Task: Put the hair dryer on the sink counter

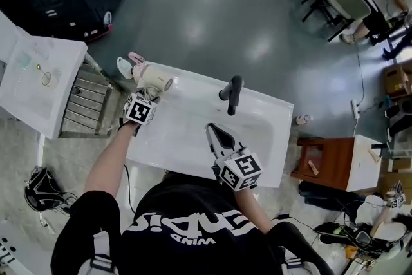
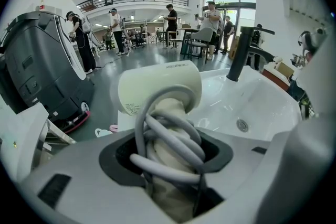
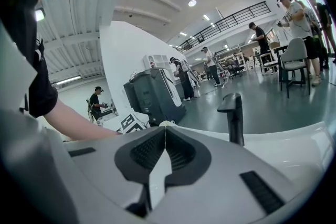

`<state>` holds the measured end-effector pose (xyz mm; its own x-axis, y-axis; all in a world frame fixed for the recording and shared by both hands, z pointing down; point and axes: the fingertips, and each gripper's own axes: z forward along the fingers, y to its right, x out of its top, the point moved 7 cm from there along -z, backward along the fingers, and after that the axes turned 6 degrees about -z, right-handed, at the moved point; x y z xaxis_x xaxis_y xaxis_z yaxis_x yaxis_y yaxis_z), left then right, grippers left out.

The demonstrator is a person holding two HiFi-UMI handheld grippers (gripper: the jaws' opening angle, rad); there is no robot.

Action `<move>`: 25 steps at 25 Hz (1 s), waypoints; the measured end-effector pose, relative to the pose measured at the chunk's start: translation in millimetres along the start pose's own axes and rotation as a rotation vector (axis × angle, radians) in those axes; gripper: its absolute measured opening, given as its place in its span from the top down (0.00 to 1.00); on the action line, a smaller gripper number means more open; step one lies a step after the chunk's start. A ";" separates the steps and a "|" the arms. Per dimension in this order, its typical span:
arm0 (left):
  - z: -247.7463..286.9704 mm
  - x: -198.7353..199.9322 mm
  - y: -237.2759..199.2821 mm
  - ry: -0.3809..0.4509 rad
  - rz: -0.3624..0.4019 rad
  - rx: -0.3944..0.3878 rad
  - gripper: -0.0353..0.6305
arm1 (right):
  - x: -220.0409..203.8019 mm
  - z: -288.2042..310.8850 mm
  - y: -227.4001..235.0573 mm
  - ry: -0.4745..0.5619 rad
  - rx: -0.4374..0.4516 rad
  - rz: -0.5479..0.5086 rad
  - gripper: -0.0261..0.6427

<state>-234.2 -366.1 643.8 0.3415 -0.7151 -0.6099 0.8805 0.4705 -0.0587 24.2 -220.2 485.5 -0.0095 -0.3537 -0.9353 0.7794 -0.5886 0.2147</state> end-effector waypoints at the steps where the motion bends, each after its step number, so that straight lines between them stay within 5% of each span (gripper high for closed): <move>1: 0.5 -0.5 -0.2 0.001 0.000 0.003 0.56 | -0.4 0.0 -0.1 -0.002 0.000 0.000 0.93; 25: -2.6 -0.5 3.3 0.011 -0.014 0.024 0.55 | -1.3 0.0 -2.3 -0.015 0.015 0.003 0.93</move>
<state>-232.3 -362.8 641.9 0.3252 -0.7159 -0.6178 0.8930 0.4475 -0.0486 22.4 -218.4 486.2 -0.0162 -0.3662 -0.9304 0.7697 -0.5985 0.2221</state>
